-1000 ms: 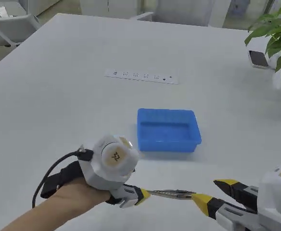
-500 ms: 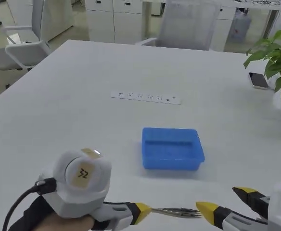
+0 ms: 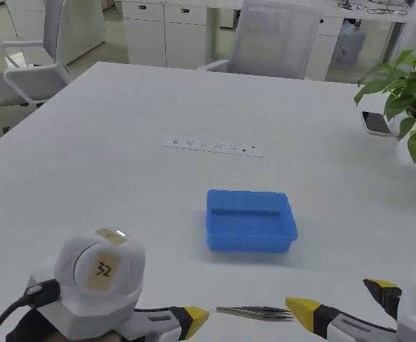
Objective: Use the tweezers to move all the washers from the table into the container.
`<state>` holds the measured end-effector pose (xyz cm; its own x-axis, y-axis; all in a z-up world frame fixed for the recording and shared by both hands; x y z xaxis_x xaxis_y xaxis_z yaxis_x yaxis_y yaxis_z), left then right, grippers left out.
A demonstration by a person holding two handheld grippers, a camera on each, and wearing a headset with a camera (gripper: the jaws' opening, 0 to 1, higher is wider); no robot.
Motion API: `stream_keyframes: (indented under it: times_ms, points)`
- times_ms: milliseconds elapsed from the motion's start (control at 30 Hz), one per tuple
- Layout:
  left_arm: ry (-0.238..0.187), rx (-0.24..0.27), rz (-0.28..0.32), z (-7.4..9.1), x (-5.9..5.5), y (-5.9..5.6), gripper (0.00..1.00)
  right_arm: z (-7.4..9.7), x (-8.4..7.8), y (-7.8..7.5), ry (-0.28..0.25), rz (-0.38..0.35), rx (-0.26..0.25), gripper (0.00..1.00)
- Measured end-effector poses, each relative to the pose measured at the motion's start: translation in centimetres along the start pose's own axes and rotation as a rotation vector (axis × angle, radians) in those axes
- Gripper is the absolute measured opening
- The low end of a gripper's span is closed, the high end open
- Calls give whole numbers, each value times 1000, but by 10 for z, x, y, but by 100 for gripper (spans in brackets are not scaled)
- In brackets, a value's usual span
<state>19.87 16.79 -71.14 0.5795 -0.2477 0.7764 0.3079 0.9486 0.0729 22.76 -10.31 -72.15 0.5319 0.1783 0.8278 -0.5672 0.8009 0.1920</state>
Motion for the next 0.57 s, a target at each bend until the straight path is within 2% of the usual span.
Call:
stream_keyframes:
  times_ms: [200,567]
  points:
    - [-22,15,21,6,3,0,99,3,-2,-3,5,-4,-27,89]
    - [-15,15,26,8,1,0,99,4,-2,-5,1,-11,-48,91]
Point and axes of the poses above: the centre of the closed fingertips' face, and the gripper's own axes: z roughly backward along the fingers, y roughly to its left, x roughly out of its top, the point moved 7 cm from there along z, roughly backward along the fingers, and after that the axes turned 6 degrees about x, right-handed, at the moved point
